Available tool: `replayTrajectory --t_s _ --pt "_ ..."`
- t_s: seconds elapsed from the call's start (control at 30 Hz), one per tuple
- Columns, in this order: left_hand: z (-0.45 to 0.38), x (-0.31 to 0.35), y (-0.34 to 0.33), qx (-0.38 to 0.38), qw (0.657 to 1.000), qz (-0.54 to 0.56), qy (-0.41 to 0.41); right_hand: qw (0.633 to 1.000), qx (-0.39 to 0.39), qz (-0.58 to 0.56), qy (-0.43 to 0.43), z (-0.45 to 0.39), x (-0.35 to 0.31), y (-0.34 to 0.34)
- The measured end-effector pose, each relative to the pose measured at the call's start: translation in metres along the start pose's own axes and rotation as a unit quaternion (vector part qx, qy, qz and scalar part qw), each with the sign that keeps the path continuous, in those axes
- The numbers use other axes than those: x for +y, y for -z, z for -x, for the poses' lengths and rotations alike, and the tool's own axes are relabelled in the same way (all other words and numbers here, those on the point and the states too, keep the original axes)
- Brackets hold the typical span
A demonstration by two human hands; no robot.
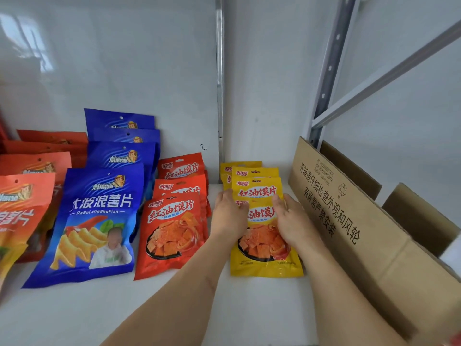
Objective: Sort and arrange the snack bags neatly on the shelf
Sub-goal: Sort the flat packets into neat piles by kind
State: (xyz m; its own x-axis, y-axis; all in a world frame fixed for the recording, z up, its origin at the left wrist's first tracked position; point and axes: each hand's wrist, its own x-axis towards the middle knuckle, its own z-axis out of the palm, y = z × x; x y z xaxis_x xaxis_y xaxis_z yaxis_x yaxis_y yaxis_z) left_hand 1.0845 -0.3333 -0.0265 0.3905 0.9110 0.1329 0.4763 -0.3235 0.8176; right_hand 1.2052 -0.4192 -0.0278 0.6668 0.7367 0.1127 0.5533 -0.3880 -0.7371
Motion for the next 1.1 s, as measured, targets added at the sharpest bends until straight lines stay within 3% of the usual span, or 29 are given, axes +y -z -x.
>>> replayTrajectory --t_s 0.3,0.5,0.63,0.7,0.8,0.93,1.1 --pt "0.006 0.01 0.009 0.032 0.999 -0.026 -0.014 0.999 -0.001 -0.027 -0.02 -0.001 0.001 0.005" --pt "0.021 0.015 0.049 0.123 0.989 -0.052 -0.063 0.996 0.039 0.064 0.05 0.008 -0.026 0.013" --pt "0.028 -0.009 0.086 0.184 0.977 -0.095 -0.057 0.992 0.042 0.03 0.116 0.01 -0.059 0.004" --pt "0.028 -0.027 0.098 0.171 0.975 -0.132 -0.04 0.991 0.001 -0.043 0.128 0.012 -0.08 -0.007" --pt "0.019 -0.048 0.109 0.094 0.979 -0.182 0.004 0.986 -0.071 -0.098 0.117 0.011 -0.111 -0.029" --pt "0.009 -0.064 0.109 0.023 0.974 -0.223 0.013 0.984 -0.142 -0.077 0.073 0.007 -0.138 -0.067" --pt "0.0 -0.068 0.107 0.013 0.972 -0.231 0.037 0.984 -0.176 -0.018 0.001 -0.001 -0.135 -0.112"
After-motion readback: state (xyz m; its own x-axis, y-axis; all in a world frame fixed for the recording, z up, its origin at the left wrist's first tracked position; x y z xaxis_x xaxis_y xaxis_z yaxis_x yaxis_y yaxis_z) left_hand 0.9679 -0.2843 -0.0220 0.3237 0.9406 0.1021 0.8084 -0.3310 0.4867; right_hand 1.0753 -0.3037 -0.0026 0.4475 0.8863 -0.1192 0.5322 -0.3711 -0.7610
